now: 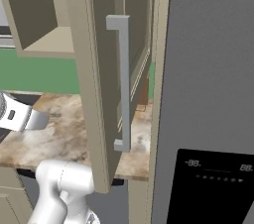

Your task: Move the shaker and shaker from the cabinet to the dining counter.

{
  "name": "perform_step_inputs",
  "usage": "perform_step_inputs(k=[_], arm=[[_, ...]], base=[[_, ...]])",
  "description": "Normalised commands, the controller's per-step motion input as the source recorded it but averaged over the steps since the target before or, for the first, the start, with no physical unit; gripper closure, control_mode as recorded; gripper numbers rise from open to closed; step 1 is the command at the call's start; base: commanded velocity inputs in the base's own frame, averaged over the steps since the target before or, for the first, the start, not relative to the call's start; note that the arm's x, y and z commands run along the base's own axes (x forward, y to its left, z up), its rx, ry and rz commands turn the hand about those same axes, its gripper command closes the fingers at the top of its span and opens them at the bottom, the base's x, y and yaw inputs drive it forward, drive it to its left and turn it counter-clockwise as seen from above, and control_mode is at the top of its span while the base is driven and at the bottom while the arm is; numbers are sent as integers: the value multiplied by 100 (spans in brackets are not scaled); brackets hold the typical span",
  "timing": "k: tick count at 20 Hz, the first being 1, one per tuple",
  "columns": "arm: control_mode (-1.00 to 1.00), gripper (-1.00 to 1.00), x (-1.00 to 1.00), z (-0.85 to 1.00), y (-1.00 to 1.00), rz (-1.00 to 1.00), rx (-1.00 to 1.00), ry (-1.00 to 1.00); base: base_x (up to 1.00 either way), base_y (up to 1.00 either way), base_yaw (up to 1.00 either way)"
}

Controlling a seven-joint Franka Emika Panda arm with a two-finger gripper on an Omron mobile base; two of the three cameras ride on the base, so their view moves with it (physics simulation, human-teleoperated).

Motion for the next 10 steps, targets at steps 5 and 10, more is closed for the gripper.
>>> perform_step_inputs(k=[5,10], arm=[[100,-100,0,0,0,0,0,0],[100,-100,0,0,0,0,0,0]], base=[[5,0,0],[0,0,0]])
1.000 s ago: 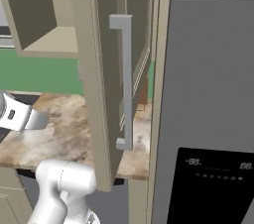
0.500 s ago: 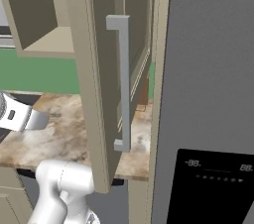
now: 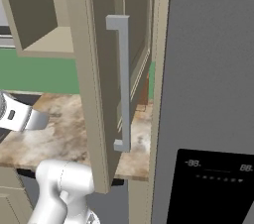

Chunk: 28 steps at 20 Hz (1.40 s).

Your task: Move the shaker and shaker from the cabinet to the dining counter.

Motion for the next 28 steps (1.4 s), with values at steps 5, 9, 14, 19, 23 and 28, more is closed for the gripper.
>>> perform_step_inputs(k=[5,9,14,19,23,28], arm=[[100,-100,0,0,0,0,0,0],[-100,-100,21,0,-14,0,0,0],[-100,-100,23,22,-21,1,2,0],[-100,-100,9,37,-13,6,1,0],[-100,-100,7,38,0,11,-10,-4],[-100,-100,19,39,0,1,-24,-4]], base=[[1,0,0],[0,0,0],[0,0,0],[0,0,0],[0,0,0],[0,0,0]])
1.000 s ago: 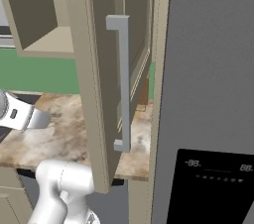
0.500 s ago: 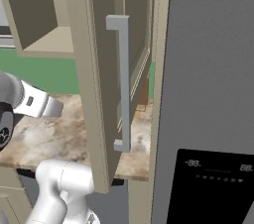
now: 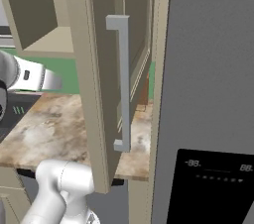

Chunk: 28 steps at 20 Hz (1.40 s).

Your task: Move the shaker and shaker from the cabinet to the dining counter.

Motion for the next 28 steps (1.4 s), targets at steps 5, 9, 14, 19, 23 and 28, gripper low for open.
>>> perform_step_inputs(k=[5,9,14,19,23,28], arm=[[-100,-100,34,18,0,0,-28,-1],[-100,-100,19,10,0,0,-10,0],[-100,-100,4,7,-1,0,2,-1],[-100,-100,5,0,-6,0,10,-9],[-100,-100,1,5,-11,0,12,-17],[-100,-100,0,6,-12,-1,14,-20]], base=[[0,0,0],[0,0,0],[0,0,0],[0,0,0],[0,0,0],[0,0,0]])
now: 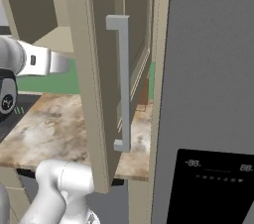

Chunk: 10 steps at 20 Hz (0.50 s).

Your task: Move the shaker and shaker from the cabinet to the dining counter.

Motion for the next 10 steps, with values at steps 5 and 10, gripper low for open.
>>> perform_step_inputs(k=[5,10], arm=[[-100,-100,9,37,-9,-1,17,-2],[-100,-100,24,43,-9,0,12,0]], base=[[0,0,0],[0,0,0]])
